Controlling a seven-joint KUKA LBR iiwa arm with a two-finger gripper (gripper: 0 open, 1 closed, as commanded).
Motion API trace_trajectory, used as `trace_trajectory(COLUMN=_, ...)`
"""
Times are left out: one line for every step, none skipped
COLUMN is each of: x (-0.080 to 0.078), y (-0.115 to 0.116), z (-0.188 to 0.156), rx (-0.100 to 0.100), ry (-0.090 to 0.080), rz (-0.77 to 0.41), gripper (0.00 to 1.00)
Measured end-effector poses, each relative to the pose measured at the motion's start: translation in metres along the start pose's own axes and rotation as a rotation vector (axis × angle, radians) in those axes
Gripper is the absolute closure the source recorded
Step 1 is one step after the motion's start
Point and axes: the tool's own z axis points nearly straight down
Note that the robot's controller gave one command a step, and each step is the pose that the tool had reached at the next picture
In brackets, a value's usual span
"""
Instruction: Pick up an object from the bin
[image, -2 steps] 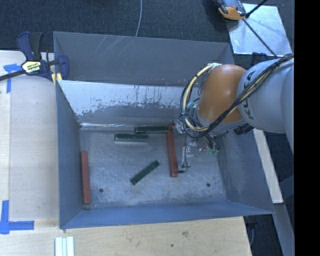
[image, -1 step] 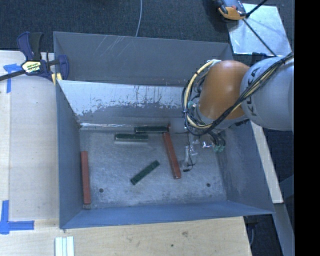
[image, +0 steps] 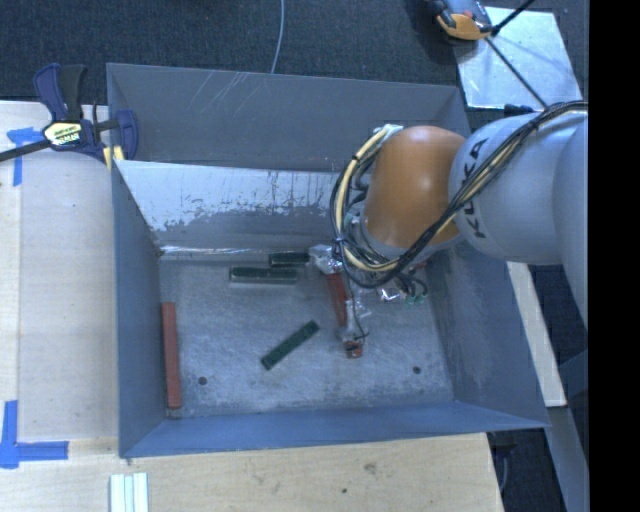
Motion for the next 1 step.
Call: trace_trajectory(x=-0.0210, y=0.0349, z=0.0041, rx=-0.001, ry=-0.002, rz=-0.076, gripper=0.00)
